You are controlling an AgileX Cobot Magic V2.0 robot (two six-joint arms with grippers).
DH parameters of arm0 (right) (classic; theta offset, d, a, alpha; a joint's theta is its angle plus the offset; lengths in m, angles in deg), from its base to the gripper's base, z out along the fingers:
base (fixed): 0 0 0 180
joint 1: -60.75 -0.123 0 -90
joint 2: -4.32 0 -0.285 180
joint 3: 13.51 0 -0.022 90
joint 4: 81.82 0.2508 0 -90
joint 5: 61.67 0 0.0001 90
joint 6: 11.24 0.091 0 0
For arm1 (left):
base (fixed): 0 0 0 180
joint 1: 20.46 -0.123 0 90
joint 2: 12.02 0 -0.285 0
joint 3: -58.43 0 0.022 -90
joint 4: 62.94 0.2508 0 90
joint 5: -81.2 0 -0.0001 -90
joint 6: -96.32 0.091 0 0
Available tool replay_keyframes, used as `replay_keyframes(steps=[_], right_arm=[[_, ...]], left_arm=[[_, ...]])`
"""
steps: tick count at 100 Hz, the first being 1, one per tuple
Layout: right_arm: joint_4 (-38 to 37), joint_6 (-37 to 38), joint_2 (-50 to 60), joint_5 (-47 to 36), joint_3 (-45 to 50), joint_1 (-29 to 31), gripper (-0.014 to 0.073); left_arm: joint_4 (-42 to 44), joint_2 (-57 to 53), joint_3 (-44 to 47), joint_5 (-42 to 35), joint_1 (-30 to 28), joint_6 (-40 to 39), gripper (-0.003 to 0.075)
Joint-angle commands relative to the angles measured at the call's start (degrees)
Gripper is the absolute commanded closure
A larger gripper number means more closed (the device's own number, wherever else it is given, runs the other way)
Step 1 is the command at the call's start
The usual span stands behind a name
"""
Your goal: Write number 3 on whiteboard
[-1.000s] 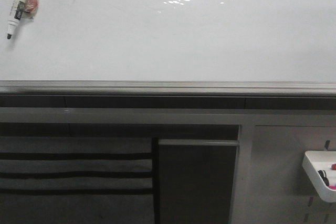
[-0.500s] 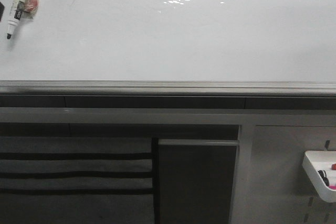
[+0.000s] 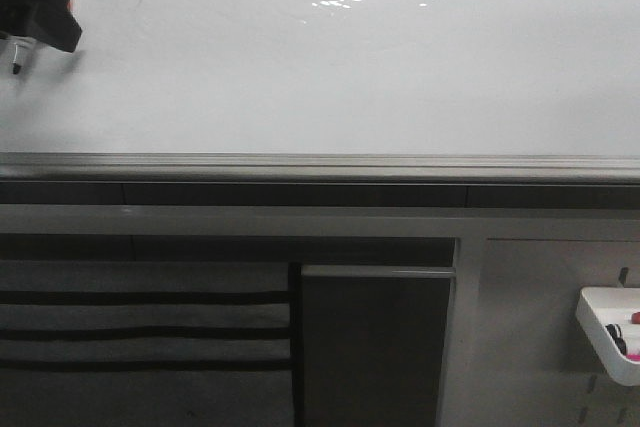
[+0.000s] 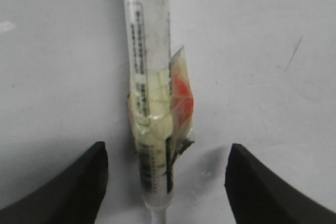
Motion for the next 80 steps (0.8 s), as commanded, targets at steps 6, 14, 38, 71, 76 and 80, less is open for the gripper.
replay_keyframes(steps=[6,14,38,71,76,80], right_arm=[[1.2,-0.7,-0.9,-3.5,-2.1,0.3,-0.0071],[1.2,-0.7,-0.9,-3.5,-2.1,0.3,-0.0071],[1.2,-0.7,-0.9,-3.5,-2.1,0.3,-0.0071],[1.9,-0.7,-0.9,-1.8,-2.1,0.3,-0.0071],[2.8,-0.7,-0.9,-1.5,-2.1,0.3,-0.0071],[3.8,-0.9,-1.0,-0.8,-2.2,0.3,-0.0071]], left_arm=[[0.1,-0.8,-2.4,-3.6,-0.1,0.1,0.0343],[0.1,-0.8,-2.4,-3.4,-0.1,0.1,0.0384],[0.1,-0.8,-2.4,-3.4,-0.1,0.1,0.0543],[0.1,-0.8,-2.4,-3.4,-0.1,0.1,0.0699],[0.1,-0.8,-2.4,-3.2,-0.1,0.1,0.0721],[0.1,-1.1,-2.5,-2.6,-0.1,0.1,0.0735]])
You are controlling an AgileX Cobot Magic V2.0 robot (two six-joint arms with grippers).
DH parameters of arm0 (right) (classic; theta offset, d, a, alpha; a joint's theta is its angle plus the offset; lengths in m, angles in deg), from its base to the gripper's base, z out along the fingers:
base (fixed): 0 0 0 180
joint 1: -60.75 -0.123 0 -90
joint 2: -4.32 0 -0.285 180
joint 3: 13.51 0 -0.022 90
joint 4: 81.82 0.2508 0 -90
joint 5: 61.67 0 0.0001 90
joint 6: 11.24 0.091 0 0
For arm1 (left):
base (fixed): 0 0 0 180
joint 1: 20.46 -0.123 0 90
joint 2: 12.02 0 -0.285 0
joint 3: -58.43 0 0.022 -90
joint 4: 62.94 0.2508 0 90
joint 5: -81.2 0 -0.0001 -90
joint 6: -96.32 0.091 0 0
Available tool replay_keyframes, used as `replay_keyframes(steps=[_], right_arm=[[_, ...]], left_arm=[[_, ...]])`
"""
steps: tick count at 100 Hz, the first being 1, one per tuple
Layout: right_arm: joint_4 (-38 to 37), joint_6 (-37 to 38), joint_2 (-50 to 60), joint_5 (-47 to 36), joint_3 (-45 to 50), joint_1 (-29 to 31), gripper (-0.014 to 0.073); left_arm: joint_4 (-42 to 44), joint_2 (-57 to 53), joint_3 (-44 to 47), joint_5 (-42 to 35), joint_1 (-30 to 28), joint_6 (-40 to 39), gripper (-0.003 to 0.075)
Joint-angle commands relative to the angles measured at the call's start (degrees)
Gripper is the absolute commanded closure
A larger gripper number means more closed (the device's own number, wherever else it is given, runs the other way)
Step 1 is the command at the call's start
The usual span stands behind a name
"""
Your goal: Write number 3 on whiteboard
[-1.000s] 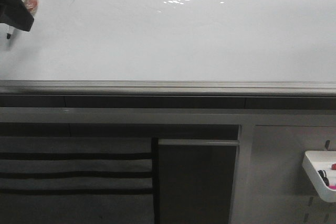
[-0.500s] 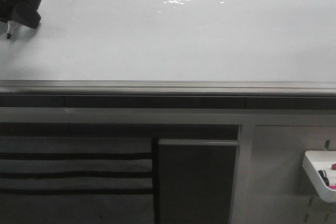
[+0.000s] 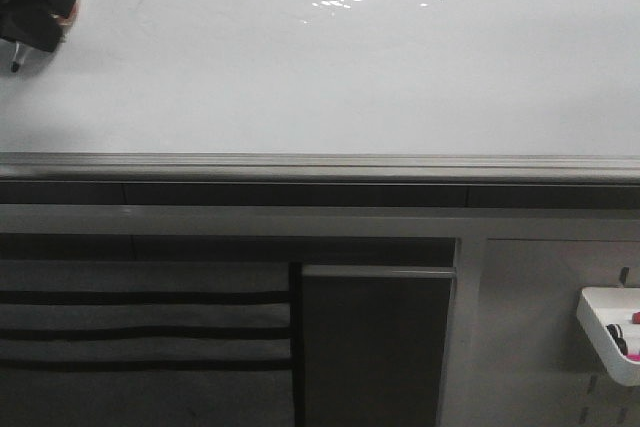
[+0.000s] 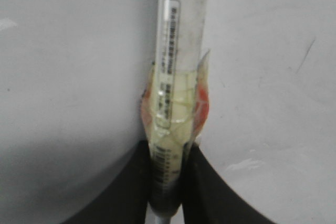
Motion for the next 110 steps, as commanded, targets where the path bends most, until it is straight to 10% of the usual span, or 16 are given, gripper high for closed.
replay_keyframes(steps=[1,30,54,110], right_arm=[[3.0,-1.1,-1.1,-2.2,-2.2,0.3,-0.0071],[20.7,-18.8,-9.9,10.4,-8.4,-2.1,-0.0071],[21.5,-26.9,-21.1,15.6,-15.1,-11.9,-0.0002],[13.9,-32.5,-43.3,8.2,-28.3,-37.7,0.0024]], left_arm=[[0.0,-2.0,-2.0,-2.3,-0.1,0.1,0.0739],[-1.5,-6.6,-7.3,22.2,2.9,15.6,0.0738],[-14.0,-11.2,-7.9,36.7,11.8,34.8,0.0738],[-19.6,-11.7,-11.1,42.4,35.3,43.4,0.0738]])
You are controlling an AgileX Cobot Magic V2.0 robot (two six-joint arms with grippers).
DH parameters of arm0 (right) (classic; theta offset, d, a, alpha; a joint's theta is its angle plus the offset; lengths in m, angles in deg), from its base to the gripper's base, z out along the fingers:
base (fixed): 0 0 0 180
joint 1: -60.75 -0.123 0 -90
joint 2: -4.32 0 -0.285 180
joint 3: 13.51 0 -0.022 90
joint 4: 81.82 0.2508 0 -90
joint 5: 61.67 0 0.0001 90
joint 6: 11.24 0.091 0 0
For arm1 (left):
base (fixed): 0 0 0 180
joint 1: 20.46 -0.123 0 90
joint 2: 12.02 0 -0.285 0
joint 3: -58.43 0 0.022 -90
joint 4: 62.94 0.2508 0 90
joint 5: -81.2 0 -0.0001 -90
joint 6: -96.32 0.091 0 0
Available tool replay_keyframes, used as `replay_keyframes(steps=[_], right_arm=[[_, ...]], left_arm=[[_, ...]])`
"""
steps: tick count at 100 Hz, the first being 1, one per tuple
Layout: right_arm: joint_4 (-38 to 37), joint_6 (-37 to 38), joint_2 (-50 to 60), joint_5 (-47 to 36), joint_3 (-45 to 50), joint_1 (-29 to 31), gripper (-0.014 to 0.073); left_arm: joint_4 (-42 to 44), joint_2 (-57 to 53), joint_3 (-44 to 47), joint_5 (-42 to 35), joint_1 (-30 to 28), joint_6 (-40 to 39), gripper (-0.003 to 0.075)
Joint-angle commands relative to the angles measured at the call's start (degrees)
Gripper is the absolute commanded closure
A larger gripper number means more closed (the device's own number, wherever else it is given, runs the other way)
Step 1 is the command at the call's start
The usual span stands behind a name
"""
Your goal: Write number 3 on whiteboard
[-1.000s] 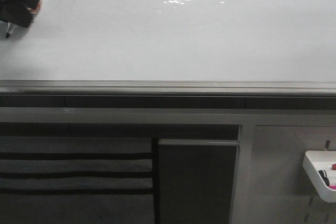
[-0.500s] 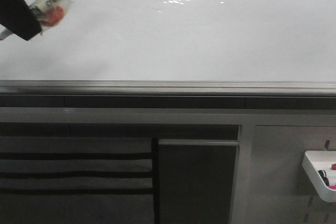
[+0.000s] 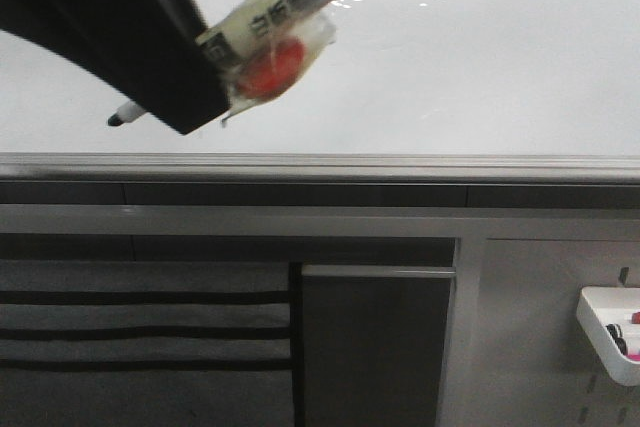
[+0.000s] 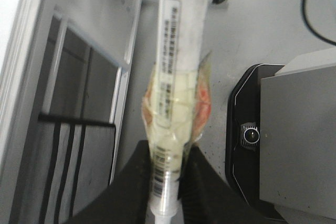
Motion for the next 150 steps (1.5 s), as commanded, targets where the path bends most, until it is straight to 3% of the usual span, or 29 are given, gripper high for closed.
replay_keyframes(steps=[1,17,36,61,78,130,140,150], right_arm=[[1.1,-1.0,-1.6,-3.5,-3.0,-2.1,0.0024],[1.1,-1.0,-3.8,-4.1,-4.1,-2.6,0.0032],[0.5,-1.0,-3.8,-4.5,-4.1,-2.6,0.0184],[-0.8,-1.0,-3.8,-3.1,-4.1,-2.6,0.0287],[-0.7,-1.0,-3.8,-2.9,-4.1,-2.6,0.0409],[-0.6,-1.0,-3.8,-1.7,-4.1,-2.6,0.0597],[-0.6,-1.0,-3.8,-0.5,-4.1,-2.6,0.0601],[-0.6,-1.0,-3.8,-0.4,-4.1,-2.6,0.0601]], left_arm=[[-2.0,-1.8,-3.5,-1.2,2.4,0.2,0.0738],[-2.0,-1.8,-4.7,-0.7,3.0,0.2,0.0738],[-1.6,-1.8,-4.7,-0.6,3.0,0.2,0.0738],[-1.4,-1.8,-4.7,-0.6,3.0,0.2,0.0738],[-1.2,-1.8,-4.7,-0.6,3.0,0.2,0.0738],[-1.1,-1.8,-4.7,-1.1,3.0,0.2,0.0735],[-1.1,-1.8,-4.7,-1.3,3.0,0.2,0.0660],[-1.1,-1.8,-4.7,-2.2,3.0,0.2,0.0505]])
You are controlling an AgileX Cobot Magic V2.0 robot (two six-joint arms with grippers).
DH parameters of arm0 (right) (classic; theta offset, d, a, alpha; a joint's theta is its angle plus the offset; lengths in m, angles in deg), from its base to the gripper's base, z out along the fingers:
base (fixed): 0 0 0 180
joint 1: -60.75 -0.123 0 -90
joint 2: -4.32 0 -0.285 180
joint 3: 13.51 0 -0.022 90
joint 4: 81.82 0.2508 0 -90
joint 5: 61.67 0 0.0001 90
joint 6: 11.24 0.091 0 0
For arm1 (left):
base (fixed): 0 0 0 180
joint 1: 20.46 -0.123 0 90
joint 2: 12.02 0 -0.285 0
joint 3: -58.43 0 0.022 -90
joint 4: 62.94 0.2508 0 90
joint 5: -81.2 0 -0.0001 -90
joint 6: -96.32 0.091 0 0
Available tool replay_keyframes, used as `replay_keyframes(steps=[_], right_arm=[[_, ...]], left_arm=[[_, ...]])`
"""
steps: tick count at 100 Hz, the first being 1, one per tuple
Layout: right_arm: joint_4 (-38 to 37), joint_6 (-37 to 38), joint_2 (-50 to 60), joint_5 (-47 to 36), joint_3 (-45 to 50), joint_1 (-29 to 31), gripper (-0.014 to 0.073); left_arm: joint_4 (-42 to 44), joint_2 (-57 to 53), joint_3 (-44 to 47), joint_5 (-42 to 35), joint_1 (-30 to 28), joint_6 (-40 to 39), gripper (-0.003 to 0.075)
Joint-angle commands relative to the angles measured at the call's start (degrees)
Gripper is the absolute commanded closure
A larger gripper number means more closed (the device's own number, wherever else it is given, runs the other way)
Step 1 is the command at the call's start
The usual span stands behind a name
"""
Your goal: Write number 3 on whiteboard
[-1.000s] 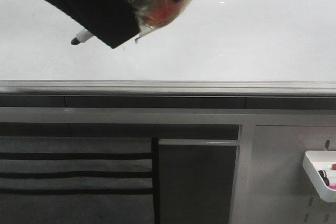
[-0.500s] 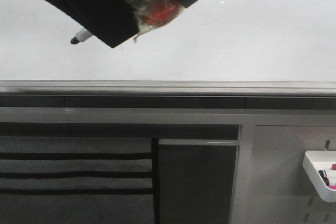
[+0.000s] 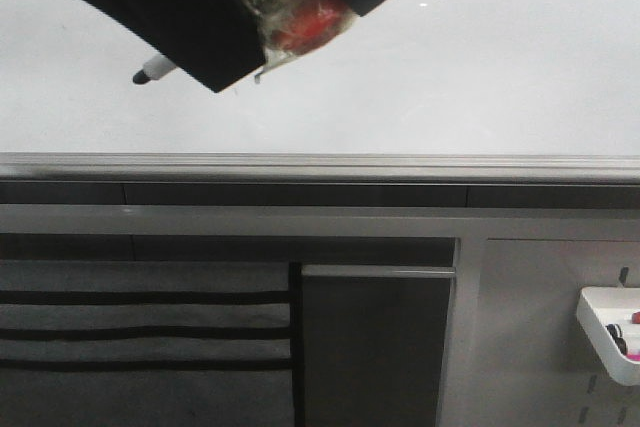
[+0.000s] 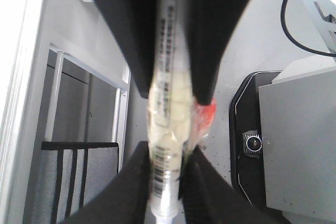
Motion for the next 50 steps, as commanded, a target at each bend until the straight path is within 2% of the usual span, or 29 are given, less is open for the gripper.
replay_keyframes(steps=[1,7,14,31,50], right_arm=[[1.6,-0.5,1.0,-0.4,-2.0,0.0,0.0601],[1.5,-0.5,1.0,-0.5,-2.0,0.0,0.0601],[0.5,-0.5,1.0,-0.6,-2.0,0.0,0.0601],[-1.1,1.2,2.2,-2.6,-2.0,1.3,0.0601],[-8.8,13.3,7.6,-5.6,-2.0,7.8,0.0601]], left_arm=[[-1.5,-1.8,-2.0,-3.5,0.5,0.0,0.0496],[-1.5,-1.9,-2.0,-4.2,0.3,0.0,0.0419],[-0.8,-2.1,-2.5,-4.4,0.2,-0.6,0.0382],[1.3,-4.5,-4.1,-5.1,-1.4,-4.8,0.0381],[1.6,-9.6,-3.3,-4.4,-7.4,-10.8,0.0382]])
